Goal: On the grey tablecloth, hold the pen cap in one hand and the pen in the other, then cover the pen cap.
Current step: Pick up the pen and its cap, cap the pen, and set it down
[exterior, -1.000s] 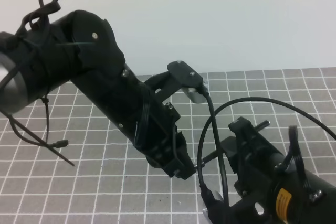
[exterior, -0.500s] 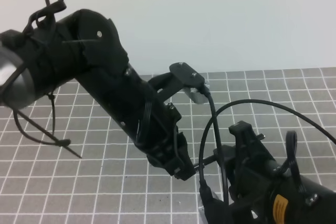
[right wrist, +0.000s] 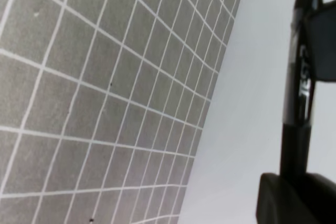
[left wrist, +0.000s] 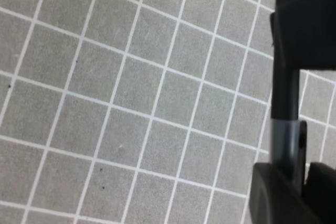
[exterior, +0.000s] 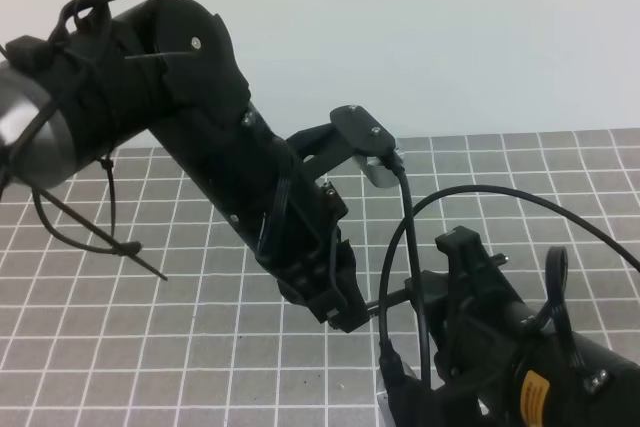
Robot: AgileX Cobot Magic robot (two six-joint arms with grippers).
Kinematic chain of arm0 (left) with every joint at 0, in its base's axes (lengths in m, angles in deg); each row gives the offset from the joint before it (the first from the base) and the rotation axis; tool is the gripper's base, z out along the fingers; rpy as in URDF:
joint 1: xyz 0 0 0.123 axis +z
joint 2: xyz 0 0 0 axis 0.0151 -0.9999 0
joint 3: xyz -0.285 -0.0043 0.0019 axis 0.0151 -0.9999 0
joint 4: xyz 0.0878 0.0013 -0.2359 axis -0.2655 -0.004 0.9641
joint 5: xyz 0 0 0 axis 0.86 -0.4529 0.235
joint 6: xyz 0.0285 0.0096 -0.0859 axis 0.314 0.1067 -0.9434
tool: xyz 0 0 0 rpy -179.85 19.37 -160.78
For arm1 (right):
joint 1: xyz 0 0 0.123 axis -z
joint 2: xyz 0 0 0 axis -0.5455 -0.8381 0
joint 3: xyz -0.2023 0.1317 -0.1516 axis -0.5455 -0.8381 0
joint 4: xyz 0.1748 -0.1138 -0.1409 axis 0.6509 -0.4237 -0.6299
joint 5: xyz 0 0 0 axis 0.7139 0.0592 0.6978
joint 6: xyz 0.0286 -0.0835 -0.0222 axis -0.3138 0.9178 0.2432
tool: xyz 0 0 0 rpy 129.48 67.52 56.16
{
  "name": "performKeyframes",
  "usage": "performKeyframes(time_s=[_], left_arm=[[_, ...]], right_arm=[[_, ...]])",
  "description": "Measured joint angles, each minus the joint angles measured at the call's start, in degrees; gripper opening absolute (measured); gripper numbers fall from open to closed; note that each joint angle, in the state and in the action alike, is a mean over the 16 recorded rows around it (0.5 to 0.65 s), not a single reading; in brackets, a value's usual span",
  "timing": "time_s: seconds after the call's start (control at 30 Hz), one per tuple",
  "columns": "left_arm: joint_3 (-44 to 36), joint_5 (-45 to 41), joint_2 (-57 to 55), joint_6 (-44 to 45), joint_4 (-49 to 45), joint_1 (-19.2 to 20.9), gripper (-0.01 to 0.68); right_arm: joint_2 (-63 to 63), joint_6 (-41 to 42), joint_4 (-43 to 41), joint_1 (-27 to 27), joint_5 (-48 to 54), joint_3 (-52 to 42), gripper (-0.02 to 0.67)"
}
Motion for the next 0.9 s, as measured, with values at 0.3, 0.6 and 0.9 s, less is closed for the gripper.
performKeyframes(time_s=[0.3, 0.6, 0.9], left_arm=[[0.32, -0.25, -1.27, 0.45, 0.02, 0.05, 0.075], [0.44, 0.08, -2.35, 0.16, -0.32, 0.04, 0.074], [0.49, 0.59, -2.59, 0.03, -1.79, -0.13, 0.074]], right_arm=[[-0.04, -3.48, -0.17, -0.67, 0.39, -0.09, 0.076], [-0.16, -8.48, -0.29, -1.21, 1.07, -0.22, 0.075], [-0.19, -9.92, -0.6, -1.4, 1.1, -0.91, 0.075]])
